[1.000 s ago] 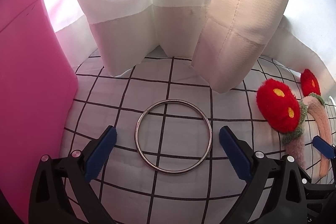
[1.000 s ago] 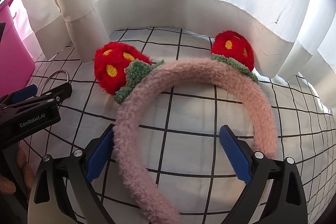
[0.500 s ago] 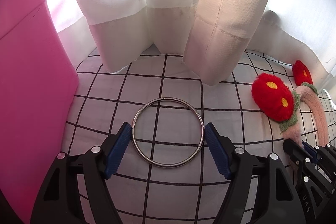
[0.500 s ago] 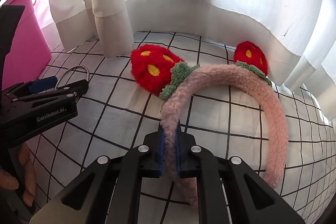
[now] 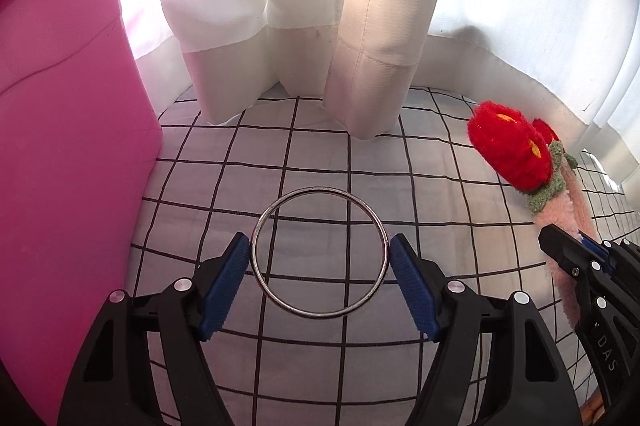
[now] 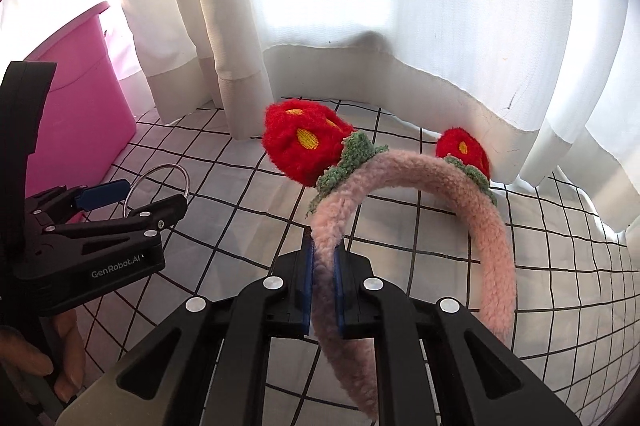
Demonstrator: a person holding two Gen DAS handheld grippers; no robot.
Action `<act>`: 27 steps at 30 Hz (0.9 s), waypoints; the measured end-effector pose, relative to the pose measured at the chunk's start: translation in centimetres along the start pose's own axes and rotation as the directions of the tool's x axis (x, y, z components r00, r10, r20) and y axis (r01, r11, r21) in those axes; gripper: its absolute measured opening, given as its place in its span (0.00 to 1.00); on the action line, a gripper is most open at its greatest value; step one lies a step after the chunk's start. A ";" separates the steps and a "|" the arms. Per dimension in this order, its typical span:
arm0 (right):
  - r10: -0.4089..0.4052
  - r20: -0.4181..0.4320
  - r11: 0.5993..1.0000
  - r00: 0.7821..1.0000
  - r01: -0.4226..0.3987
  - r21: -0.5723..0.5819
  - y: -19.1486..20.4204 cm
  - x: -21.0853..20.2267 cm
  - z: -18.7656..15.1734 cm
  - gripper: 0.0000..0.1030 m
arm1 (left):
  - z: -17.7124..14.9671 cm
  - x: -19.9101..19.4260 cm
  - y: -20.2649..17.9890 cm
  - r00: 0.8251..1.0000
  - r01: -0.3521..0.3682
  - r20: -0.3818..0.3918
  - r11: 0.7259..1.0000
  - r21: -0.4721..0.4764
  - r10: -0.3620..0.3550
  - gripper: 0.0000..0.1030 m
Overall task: Organize jewelry
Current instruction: 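Carry the headband in the right tool and ring in the left tool over the tub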
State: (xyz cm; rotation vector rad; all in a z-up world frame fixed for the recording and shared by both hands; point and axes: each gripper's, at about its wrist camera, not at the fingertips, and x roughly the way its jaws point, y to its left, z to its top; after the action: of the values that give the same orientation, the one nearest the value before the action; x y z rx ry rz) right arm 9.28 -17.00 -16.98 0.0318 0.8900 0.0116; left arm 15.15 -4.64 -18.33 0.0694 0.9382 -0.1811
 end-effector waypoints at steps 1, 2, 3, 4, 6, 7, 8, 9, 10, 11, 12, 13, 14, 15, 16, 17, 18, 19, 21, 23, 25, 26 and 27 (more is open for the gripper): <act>0.002 0.007 1.000 1.000 -0.002 -0.001 -0.1 -0.6 -0.1 0.08 | -0.3 -0.5 -0.1 1.000 0.000 0.004 1.000 0.004 0.000 0.68; 0.006 0.013 1.000 1.000 -0.006 0.000 -0.2 -1.1 -0.1 0.08 | -0.2 -0.8 -0.4 1.000 0.000 0.007 1.000 0.009 0.000 0.68; 0.008 0.018 1.000 1.000 -0.008 -0.001 -0.3 -1.6 0.0 0.08 | -0.1 -1.3 -0.5 1.000 -0.001 0.010 1.000 0.012 0.001 0.68; 0.009 0.024 1.000 1.000 -0.009 -0.004 -0.5 -2.2 -0.1 0.08 | -0.1 -1.8 -0.4 1.000 -0.002 0.015 1.000 0.012 0.002 0.68; 0.015 0.037 1.000 0.999 -0.015 -0.009 -0.8 -3.4 0.0 0.08 | 0.4 -2.8 0.4 1.000 0.005 0.023 1.000 0.006 -0.005 0.68; 0.019 0.041 1.000 0.999 -0.018 -0.013 -0.8 -3.9 0.0 0.08 | 0.5 -3.3 0.3 1.000 0.005 0.030 1.000 0.003 -0.005 0.68; 0.021 0.046 1.000 0.999 -0.021 -0.016 -0.7 -4.3 0.1 0.08 | 0.7 -4.1 0.1 0.999 0.006 0.038 1.000 0.002 -0.006 0.68; 0.025 0.053 1.000 0.998 -0.024 -0.019 -0.6 -4.6 0.2 0.09 | 0.9 -4.6 0.1 0.999 0.008 0.047 1.000 0.001 -0.009 0.68; 0.027 0.060 0.999 0.998 -0.026 -0.024 -0.6 -5.2 0.3 0.09 | 1.1 -5.2 0.0 0.998 0.010 0.057 1.000 0.000 -0.010 0.68; 0.032 0.067 0.999 0.997 -0.030 -0.029 -0.6 -5.7 0.4 0.09 | 1.0 -6.0 0.0 0.998 0.016 0.067 1.000 -0.004 -0.015 0.68; 0.035 0.075 0.999 0.997 -0.032 -0.035 -0.5 -6.3 0.5 0.09 | 1.1 -6.9 0.1 0.997 0.026 0.077 1.000 -0.009 -0.025 0.68; 0.039 0.084 0.999 0.996 -0.036 -0.041 -0.5 -6.9 0.5 0.09 | 1.2 -8.1 0.2 0.995 0.032 0.090 0.999 -0.013 -0.031 0.68; 0.045 0.092 0.998 0.995 -0.040 -0.047 -0.4 -7.5 0.7 0.09 | 1.3 -8.8 0.2 0.994 0.033 0.103 0.999 -0.013 -0.032 0.68; 0.050 0.102 0.998 0.994 -0.045 -0.054 -0.2 -8.1 0.8 0.09 | 1.5 -9.5 0.1 0.993 0.035 0.117 0.999 -0.014 -0.034 0.68; 0.056 0.111 0.997 0.992 -0.050 -0.058 -0.1 -8.7 1.0 0.09 | 1.6 -10.2 0.1 0.991 0.038 0.131 0.999 -0.016 -0.036 0.68; 0.062 0.121 0.997 0.991 -0.055 -0.063 0.0 -9.3 1.2 0.09 | 1.8 -10.9 0.1 0.989 0.038 0.144 0.999 -0.018 -0.035 0.68; 0.067 0.131 0.996 0.989 -0.058 -0.070 0.1 -9.9 1.4 0.09 | 1.9 -11.7 0.2 0.987 0.038 0.158 0.999 -0.019 -0.035 0.68; 0.072 0.140 0.995 0.988 -0.061 -0.078 0.2 -10.5 1.5 0.09 | 2.1 -12.5 0.2 0.985 0.038 0.171 0.999 -0.020 -0.034 0.68; 0.081 0.159 0.993 0.984 -0.067 -0.093 0.4 -11.8 1.9 0.09 | 2.3 -13.9 0.3 0.980 0.035 0.197 0.999 -0.024 -0.029 0.68; 0.094 0.175 0.991 0.980 -0.076 -0.106 0.5 -13.2 2.1 0.09 | 2.4 -15.1 0.5 0.976 0.031 0.217 0.999 -0.028 -0.024 0.68; 0.111 0.187 0.989 0.976 -0.089 -0.120 0.9 -14.2 2.4 0.09 | 2.5 -16.3 0.8 0.973 0.022 0.231 0.999 -0.032 -0.014 0.68; 0.118 0.194 0.987 0.974 -0.094 -0.129 1.1 -14.8 2.5 0.09 | 2.5 -17.0 1.0 0.971 0.017 0.239 0.999 -0.036 -0.008 0.68; 0.125 0.201 0.985 0.972 -0.098 -0.139 1.3 -15.4 2.6 0.09 | 2.5 -17.6 1.3 0.969 0.012 0.245 0.999 -0.043 -0.001 0.68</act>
State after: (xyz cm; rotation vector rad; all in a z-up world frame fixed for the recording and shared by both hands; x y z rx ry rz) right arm 1.63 -16.09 -3.31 -0.0366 0.6746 0.1686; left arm 7.23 -1.52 -2.66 0.0021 0.6953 -0.1709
